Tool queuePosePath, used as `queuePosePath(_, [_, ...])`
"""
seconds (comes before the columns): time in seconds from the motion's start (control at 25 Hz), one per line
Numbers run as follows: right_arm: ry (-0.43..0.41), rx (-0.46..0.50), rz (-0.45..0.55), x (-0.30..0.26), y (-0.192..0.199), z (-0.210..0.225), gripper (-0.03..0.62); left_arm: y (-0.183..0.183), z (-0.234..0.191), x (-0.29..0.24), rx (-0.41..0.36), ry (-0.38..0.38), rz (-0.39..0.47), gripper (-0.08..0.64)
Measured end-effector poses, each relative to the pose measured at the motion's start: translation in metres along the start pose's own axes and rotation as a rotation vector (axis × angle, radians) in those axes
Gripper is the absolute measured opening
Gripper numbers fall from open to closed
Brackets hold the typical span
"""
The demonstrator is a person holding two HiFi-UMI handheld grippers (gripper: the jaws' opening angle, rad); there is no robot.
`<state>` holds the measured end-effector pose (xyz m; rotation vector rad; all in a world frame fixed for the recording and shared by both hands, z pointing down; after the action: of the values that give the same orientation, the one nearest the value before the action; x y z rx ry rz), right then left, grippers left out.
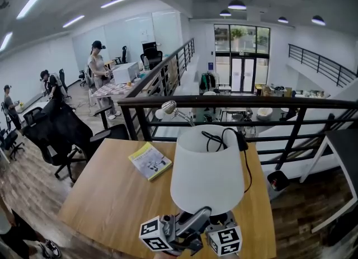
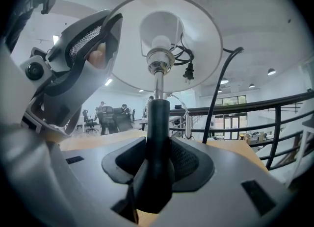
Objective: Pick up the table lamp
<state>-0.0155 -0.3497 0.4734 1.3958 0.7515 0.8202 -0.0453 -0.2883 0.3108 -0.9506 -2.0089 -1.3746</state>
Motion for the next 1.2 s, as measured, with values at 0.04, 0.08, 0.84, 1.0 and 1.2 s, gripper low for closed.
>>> queuePosePath(0.04, [0.000,0.002,0.004,0.000,-0.002,0.000,0.156,-0.001,0.001,-0.001,-0.001,0.004,-0.001,0.014])
queuePosePath(0.08, [0.001,0.004,0.008,0.000,-0.004,0.000,0.156,-0.001,0.002,-0.003,-0.003,0.007,-0.002,0.013])
queuePosePath(0.84, [0.012,0.043,0.078,-0.003,-0.040,0.004,0.156,-0.015,0.020,-0.026,-0.042,0.077,-0.005,0.014])
queuePosePath(1.0, [0.009,0.050,0.094,-0.003,-0.046,0.003,0.156,-0.019,0.024,-0.029,-0.049,0.088,-0.002,0.014])
queuePosePath(1.2, [0.007,0.056,0.107,-0.002,-0.054,0.003,0.156,-0.022,0.028,-0.033,-0.061,0.094,-0.001,0.014])
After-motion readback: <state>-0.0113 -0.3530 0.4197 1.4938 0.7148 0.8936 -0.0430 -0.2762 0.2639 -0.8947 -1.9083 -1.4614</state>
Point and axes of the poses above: the fingertips, and each gripper's own axes: x backward along the fingers, z to its right, y out of its underside, the point moved 2 cm from there along x, backward along the fingers, and after that the axes turned 9 degrees about z, right-handed, at the moved point
